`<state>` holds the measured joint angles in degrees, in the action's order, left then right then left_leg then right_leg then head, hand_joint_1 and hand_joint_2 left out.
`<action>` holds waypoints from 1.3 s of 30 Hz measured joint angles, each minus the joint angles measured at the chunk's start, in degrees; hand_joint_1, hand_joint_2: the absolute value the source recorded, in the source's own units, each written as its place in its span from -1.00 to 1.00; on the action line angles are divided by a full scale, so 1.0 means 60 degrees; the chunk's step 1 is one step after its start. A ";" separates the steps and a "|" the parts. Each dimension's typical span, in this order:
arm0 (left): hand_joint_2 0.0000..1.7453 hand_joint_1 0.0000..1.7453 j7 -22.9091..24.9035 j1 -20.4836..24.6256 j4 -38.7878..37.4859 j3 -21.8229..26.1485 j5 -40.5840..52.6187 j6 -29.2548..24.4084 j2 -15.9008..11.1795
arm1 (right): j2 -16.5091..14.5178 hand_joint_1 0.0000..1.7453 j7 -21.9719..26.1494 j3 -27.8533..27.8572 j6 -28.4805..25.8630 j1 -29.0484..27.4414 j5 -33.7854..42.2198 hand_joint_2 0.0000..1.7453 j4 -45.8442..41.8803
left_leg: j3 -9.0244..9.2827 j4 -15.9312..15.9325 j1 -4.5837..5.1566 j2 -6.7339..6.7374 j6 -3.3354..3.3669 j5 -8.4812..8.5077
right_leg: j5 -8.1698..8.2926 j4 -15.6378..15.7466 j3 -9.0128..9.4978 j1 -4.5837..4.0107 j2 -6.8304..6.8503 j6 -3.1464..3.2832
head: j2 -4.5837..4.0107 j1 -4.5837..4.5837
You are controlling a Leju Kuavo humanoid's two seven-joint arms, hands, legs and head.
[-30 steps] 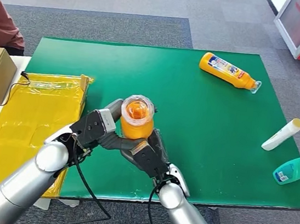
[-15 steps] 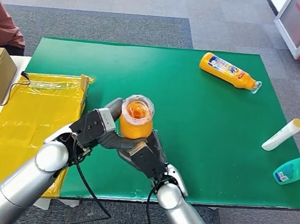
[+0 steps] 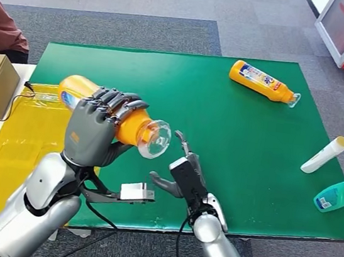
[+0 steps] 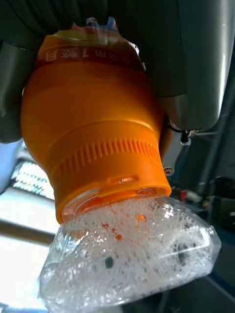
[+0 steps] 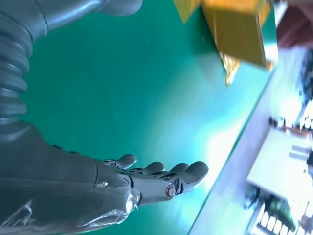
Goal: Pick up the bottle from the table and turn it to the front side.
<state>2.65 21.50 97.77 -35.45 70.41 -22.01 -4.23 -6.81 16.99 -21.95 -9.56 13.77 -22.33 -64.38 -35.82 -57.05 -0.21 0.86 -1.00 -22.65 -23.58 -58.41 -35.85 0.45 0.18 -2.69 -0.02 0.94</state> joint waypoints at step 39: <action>1.00 1.00 0.1435 -0.0211 -0.6267 0.1954 0.2431 0.1908 -0.0077 | -0.0001 -1.00 -0.0126 0.1668 0.0231 -0.0571 -0.0169 1.00 -0.4645 | -0.0007 0.0001 -0.0014 0.0008 -0.0022 0.0016 | 0.0015 -0.0002 -0.0010 -0.0016 -0.0004 0.0021 | 0.0000 -0.0001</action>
<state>11.26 20.24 60.17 -23.73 85.00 -10.56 -4.69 -6.82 16.24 -11.94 -8.17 10.35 -23.34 -92.25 -35.86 -57.04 -0.29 0.90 -1.13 -22.55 -23.50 -58.42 -35.92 0.35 0.16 -2.56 -0.02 0.94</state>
